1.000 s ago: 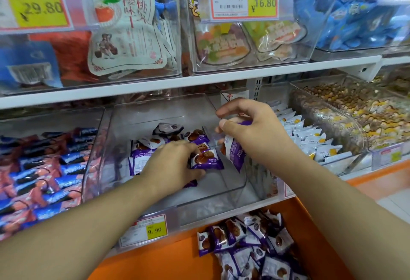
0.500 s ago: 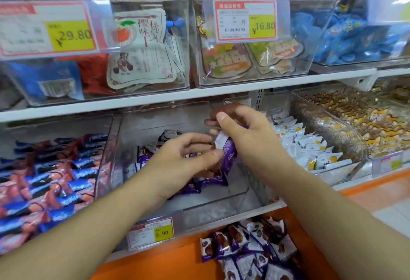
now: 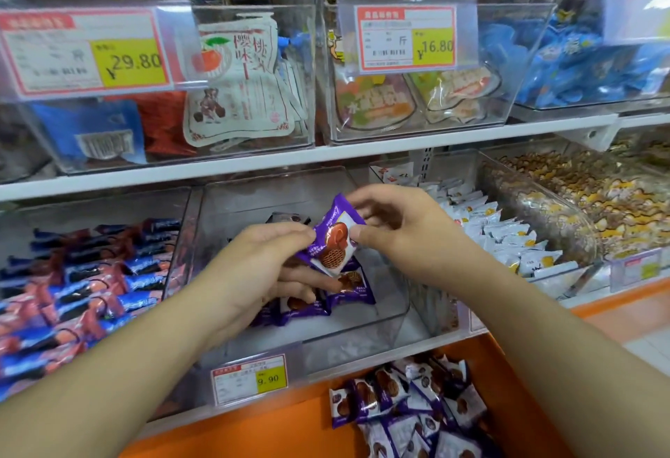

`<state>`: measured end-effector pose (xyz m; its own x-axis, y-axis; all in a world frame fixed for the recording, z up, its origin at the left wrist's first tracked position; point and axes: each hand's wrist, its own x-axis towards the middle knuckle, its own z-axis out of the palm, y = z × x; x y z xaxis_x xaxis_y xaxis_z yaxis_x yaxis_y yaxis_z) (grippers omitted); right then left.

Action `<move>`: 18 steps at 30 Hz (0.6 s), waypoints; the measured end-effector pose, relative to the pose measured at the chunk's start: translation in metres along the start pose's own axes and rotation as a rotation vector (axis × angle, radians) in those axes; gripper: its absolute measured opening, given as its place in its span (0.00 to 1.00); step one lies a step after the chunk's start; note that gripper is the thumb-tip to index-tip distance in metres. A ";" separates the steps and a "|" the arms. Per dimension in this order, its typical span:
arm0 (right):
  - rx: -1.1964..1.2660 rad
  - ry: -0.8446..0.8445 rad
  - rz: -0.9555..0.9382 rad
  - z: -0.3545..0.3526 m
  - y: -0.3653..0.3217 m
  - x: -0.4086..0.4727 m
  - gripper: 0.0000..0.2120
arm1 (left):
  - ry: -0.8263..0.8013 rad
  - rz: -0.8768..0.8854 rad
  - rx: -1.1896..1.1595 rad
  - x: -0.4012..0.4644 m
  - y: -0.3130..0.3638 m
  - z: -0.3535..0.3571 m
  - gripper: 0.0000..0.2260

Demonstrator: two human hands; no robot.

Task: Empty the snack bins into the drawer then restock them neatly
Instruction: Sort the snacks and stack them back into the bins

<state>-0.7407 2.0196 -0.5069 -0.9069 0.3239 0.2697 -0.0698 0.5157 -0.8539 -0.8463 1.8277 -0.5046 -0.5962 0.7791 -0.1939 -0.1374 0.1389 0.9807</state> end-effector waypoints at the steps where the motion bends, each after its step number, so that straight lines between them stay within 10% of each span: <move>1: -0.025 0.017 -0.002 0.002 -0.001 0.001 0.13 | -0.033 -0.016 0.033 0.000 0.000 -0.002 0.11; 9: 0.008 -0.024 0.009 0.009 -0.005 -0.001 0.12 | 0.067 0.273 0.400 0.007 0.006 -0.005 0.15; 14: -0.081 0.033 0.014 0.010 -0.002 -0.001 0.17 | 0.222 0.146 -0.046 0.008 0.002 0.004 0.14; 18: -0.200 0.029 0.035 0.007 -0.001 -0.001 0.09 | 0.157 0.197 0.236 0.011 -0.005 -0.002 0.24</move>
<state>-0.7430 2.0134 -0.5091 -0.8945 0.3661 0.2565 0.0483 0.6497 -0.7586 -0.8540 1.8346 -0.5122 -0.7102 0.7038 0.0169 0.1686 0.1467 0.9747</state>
